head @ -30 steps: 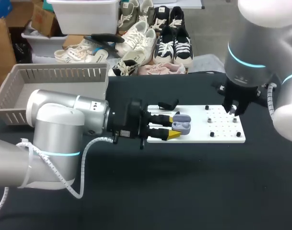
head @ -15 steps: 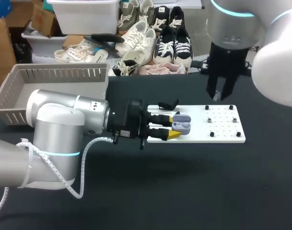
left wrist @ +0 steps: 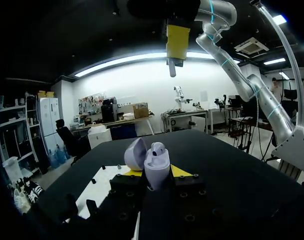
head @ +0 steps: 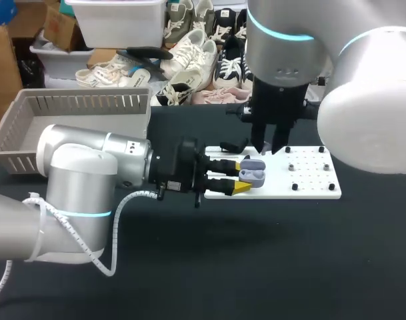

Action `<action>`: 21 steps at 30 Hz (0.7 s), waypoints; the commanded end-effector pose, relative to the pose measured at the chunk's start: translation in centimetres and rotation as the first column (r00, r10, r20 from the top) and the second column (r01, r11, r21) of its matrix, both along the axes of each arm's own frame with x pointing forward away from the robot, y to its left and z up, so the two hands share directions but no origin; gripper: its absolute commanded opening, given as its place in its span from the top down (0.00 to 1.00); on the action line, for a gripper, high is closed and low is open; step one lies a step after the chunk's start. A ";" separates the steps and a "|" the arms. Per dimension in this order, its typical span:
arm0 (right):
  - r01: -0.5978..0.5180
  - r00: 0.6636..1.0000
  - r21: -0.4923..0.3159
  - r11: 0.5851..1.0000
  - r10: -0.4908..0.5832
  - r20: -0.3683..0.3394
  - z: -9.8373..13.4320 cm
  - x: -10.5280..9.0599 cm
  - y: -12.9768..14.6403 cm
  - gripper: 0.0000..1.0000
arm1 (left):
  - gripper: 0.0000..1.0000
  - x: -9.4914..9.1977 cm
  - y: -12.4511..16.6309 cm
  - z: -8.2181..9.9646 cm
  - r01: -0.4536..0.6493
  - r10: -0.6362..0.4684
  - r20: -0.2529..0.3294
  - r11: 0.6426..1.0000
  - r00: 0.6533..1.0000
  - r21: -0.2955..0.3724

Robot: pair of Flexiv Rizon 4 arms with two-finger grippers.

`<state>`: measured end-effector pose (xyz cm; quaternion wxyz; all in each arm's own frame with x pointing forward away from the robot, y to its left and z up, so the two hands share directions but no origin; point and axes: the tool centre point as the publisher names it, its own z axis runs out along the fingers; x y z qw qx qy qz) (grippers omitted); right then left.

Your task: Pick up each earbud case from the left stands, insert the matching earbuds, close the lid, and place the case in the box.

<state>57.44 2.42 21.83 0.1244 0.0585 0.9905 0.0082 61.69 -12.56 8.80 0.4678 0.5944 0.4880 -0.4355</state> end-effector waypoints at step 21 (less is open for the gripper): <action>-0.119 0.993 0.001 0.993 0.119 0.024 -3.3 0.3 2.6 1.00 | 1.00 -0.1 0.0 0.0 -0.005 0.005 0.002 1.000 1.000 -0.002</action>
